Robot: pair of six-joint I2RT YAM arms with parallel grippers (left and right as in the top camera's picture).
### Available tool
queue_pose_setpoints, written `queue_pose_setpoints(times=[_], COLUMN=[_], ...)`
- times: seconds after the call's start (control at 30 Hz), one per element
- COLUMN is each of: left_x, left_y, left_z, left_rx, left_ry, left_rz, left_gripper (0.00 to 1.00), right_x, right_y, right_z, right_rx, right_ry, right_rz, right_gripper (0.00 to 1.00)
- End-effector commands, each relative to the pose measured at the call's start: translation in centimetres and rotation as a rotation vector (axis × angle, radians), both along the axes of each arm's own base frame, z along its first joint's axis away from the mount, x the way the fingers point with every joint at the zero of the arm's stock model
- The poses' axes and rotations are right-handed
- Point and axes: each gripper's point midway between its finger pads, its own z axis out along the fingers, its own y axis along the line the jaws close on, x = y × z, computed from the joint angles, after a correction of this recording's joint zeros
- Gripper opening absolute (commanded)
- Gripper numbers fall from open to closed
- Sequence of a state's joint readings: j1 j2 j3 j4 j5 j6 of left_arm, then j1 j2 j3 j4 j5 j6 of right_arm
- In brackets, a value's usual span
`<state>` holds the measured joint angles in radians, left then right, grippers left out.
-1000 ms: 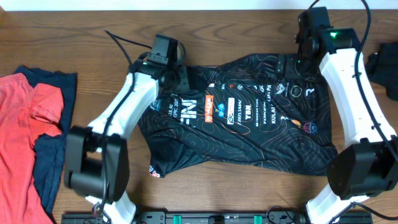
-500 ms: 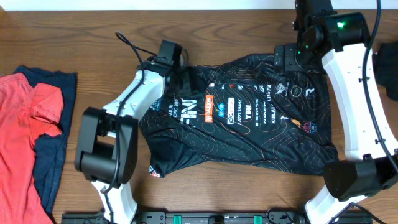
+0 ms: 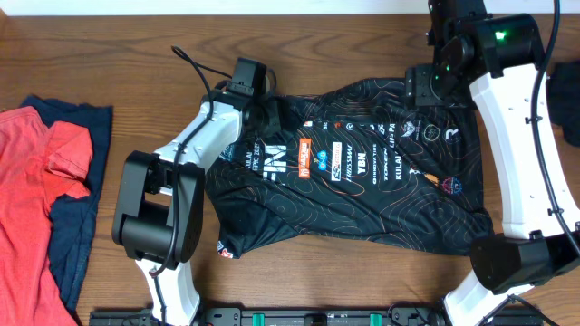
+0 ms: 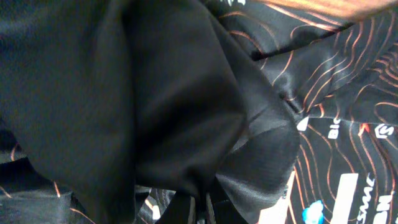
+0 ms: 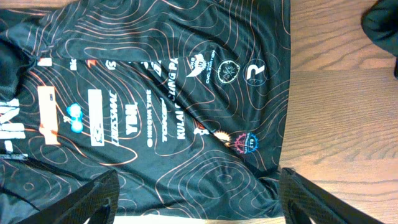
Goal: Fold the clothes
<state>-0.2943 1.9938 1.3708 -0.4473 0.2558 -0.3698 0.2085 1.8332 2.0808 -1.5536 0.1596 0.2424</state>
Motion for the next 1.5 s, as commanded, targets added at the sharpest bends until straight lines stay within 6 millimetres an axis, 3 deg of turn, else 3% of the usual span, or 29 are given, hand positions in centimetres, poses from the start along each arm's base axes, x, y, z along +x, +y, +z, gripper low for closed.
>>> queue_pose_setpoints(times=[0.0, 0.23, 0.33, 0.6, 0.7, 0.93, 1.2, 1.47], left_x=[3.4, 8.9, 10.3, 11.6, 12.0, 11.8, 11.0, 10.1], left_y=[0.4, 3.6, 5.6, 10.3, 10.4, 8.3, 6.0, 5.6], left_z=[3.7, 10.9, 12.6, 11.7, 11.0, 9.6, 9.1, 8.5], left_rx=[-0.021, -0.035, -0.04, 0.021, 0.021, 0.009, 0.008, 0.017], left_ry=[-0.103, -0.276, -0.323, -0.333, -0.33, -0.303, -0.279, -0.238], left_rz=[0.03, 0.121, 0.164, 0.263, 0.266, 0.224, 0.181, 0.169], left_gripper=[0.06, 0.06, 0.06, 0.06, 0.06, 0.06, 0.06, 0.06], right_x=[-0.4, -0.5, -0.4, -0.1, 0.0, 1.1, 6.1, 10.4], right_y=[0.2, 0.1, 0.1, 0.2, 0.2, -0.3, -3.0, -4.4], right_z=[1.9, 2.1, 2.1, 2.2, 2.3, 2.0, -3.8, -10.6], right_rx=[0.0, 0.0, -0.003, 0.001, 0.002, 0.007, 0.005, -0.007], right_ry=[-0.057, -0.061, -0.065, -0.08, -0.083, -0.106, -0.028, 0.022], right_rz=[-0.001, -0.002, -0.002, -0.003, -0.004, -0.023, 0.015, 0.009], right_gripper=[0.81, 0.87, 0.88, 0.9, 0.91, 0.94, 0.94, 0.95])
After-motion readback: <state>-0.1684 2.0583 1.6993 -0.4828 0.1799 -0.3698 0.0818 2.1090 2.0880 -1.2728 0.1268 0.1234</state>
